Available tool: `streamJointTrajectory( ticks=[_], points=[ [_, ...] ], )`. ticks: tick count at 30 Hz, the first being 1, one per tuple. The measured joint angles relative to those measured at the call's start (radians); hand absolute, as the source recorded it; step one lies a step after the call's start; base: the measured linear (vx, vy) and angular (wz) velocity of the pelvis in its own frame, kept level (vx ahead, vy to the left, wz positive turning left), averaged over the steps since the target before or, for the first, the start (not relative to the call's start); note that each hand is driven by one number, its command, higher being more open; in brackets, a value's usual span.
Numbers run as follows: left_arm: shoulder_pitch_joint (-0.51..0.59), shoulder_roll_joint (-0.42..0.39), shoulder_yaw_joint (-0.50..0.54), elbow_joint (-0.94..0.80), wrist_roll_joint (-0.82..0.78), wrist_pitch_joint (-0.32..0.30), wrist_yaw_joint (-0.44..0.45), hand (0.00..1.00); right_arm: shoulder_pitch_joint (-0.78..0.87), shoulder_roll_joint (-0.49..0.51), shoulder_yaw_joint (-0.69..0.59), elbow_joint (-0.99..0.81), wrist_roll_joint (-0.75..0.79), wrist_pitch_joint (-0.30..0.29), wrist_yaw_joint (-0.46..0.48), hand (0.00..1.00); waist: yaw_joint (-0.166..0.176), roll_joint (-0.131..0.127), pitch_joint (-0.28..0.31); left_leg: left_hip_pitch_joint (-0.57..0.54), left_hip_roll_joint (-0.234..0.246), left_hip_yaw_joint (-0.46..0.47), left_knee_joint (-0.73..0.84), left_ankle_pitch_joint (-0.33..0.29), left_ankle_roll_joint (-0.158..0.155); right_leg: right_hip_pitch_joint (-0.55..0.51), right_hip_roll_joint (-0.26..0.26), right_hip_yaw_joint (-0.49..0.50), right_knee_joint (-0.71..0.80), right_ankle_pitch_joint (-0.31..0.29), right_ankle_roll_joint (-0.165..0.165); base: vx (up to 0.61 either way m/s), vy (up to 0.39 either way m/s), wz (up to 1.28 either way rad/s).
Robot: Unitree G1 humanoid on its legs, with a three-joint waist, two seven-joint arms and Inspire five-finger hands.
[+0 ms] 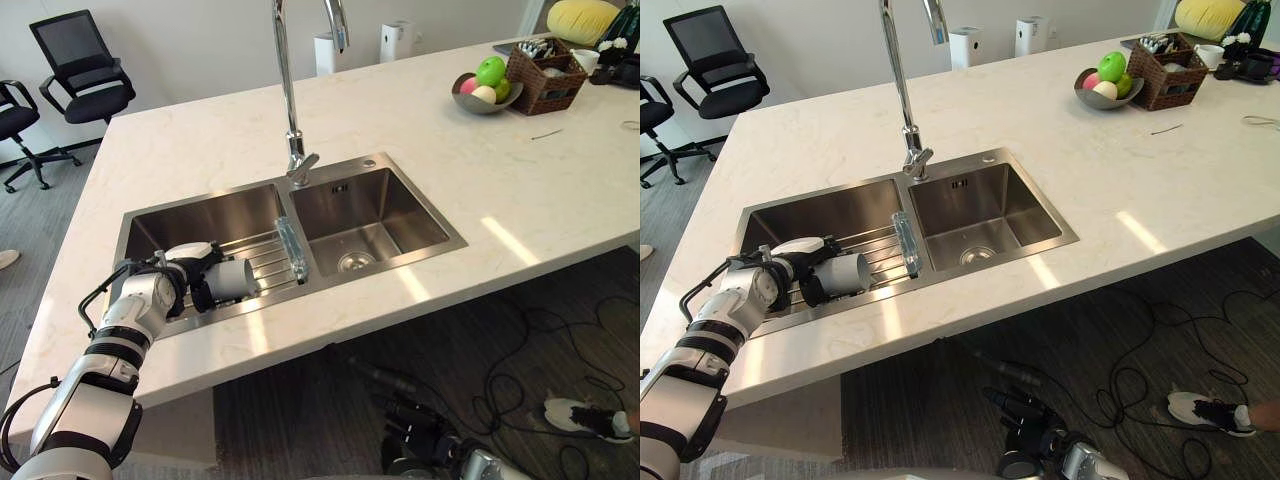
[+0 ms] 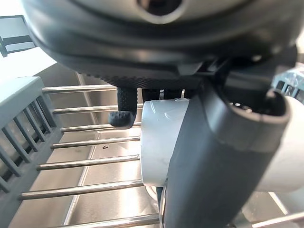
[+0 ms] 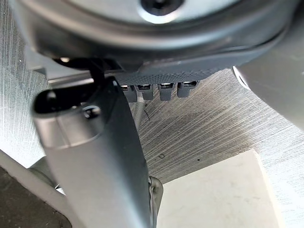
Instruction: Walk over to the sink, pick up the cup, carry it to the dishwasher, place the cup inside the dishwasher, then close the dishwasher door
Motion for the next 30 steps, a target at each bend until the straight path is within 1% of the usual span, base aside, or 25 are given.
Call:
streamJointTrajectory(
  ticks=[4, 6, 10, 14, 15, 18, 20, 22, 25, 26, 30],
  points=[
    [0.016, 0.000, 0.001, -0.020, -0.073, 0.001, 0.042, 0.00, 0.001, -0.001, 0.000, 0.003, 0.000, -0.004, 0.000, 1.00, 0.009, -0.002, 0.004, -0.002, -0.001, -0.011, 0.000, 0.000, 0.000, 0.004, -0.003, -0.010, 0.000, -0.001, 0.002, 0.00, 0.000, 0.09],
    [0.045, -0.006, 0.003, -0.065, -0.143, 0.001, 0.061, 0.00, 0.002, 0.000, 0.000, 0.007, 0.000, -0.014, 0.000, 1.00, 0.010, -0.003, 0.006, -0.005, -0.001, -0.026, 0.000, 0.000, 0.001, 0.009, -0.006, -0.024, 0.000, -0.004, 0.005, -0.02, 0.005, 0.17],
    [0.074, -0.005, 0.014, -0.140, -0.222, 0.008, 0.064, 0.00, 0.002, 0.000, -0.002, 0.017, -0.002, -0.022, 0.001, 1.00, 0.023, -0.006, 0.008, -0.005, -0.004, -0.032, -0.004, -0.002, 0.004, 0.012, -0.008, -0.032, 0.000, -0.006, 0.008, -0.01, 0.010, 0.08],
    [0.108, -0.010, 0.035, -0.232, -0.362, 0.015, 0.067, 0.00, 0.003, 0.006, -0.006, 0.024, -0.010, -0.032, 0.001, 1.00, 0.035, -0.013, 0.013, -0.006, -0.005, -0.046, -0.005, -0.004, 0.008, 0.019, -0.011, -0.051, 0.000, -0.006, 0.008, -0.02, 0.011, 0.10],
    [0.123, -0.017, 0.055, -0.267, -0.423, 0.018, 0.068, 0.00, 0.004, 0.006, -0.007, 0.026, -0.011, -0.035, 0.001, 1.00, 0.039, -0.014, 0.013, -0.006, -0.007, -0.053, -0.005, -0.005, 0.009, 0.024, -0.012, -0.059, 0.000, -0.006, 0.008, -0.03, 0.010, 0.15],
    [0.156, -0.041, 0.100, -0.337, -0.538, 0.023, 0.085, 0.00, 0.007, 0.006, -0.009, 0.027, -0.020, -0.036, 0.001, 1.00, 0.046, -0.014, 0.013, -0.007, -0.011, -0.070, -0.004, -0.004, 0.011, 0.033, -0.013, -0.077, 0.000, -0.006, 0.008, -0.04, 0.005, 0.16],
    [0.177, -0.067, 0.144, -0.386, -0.601, 0.024, 0.102, 0.00, 0.011, 0.006, -0.010, 0.025, -0.031, -0.038, 0.001, 1.00, 0.059, -0.015, 0.013, -0.008, -0.013, -0.077, -0.004, -0.003, 0.013, 0.036, -0.017, -0.083, 0.000, -0.006, 0.008, -0.06, 0.009, 0.12],
    [0.214, -0.101, 0.215, -0.466, -0.685, 0.025, 0.141, 0.00, 0.014, 0.006, -0.010, 0.026, -0.042, -0.039, 0.000, 1.00, 0.073, -0.020, 0.015, -0.011, -0.017, -0.083, -0.004, 0.000, 0.018, 0.037, -0.022, -0.088, 0.000, -0.007, 0.009, -0.07, 0.006, 0.08],
    [0.242, -0.130, 0.277, -0.542, -0.755, 0.026, 0.182, 0.00, 0.015, 0.011, -0.011, 0.027, -0.049, -0.042, -0.004, 1.00, 0.089, -0.030, 0.021, -0.013, -0.021, -0.089, -0.004, 0.003, 0.021, 0.038, -0.027, -0.092, 0.000, -0.008, 0.012, -0.07, -0.002, 0.06],
    [0.254, -0.147, 0.298, -0.573, -0.783, 0.026, 0.210, 0.00, 0.017, 0.012, -0.012, 0.027, -0.049, -0.043, -0.008, 1.00, 0.094, -0.033, 0.020, -0.017, -0.023, -0.095, -0.004, 0.005, 0.023, 0.038, -0.029, -0.098, 0.000, -0.009, 0.012, -0.06, -0.004, 0.15],
    [0.307, -0.191, 0.374, -0.657, -0.864, 0.023, 0.286, 0.00, 0.021, 0.018, -0.013, 0.028, -0.051, -0.047, -0.021, 1.00, 0.101, -0.037, 0.018, -0.020, -0.025, -0.113, -0.004, 0.008, 0.025, 0.046, -0.033, -0.113, 0.000, -0.011, 0.015, -0.03, -0.001, 0.12]
  ],
)
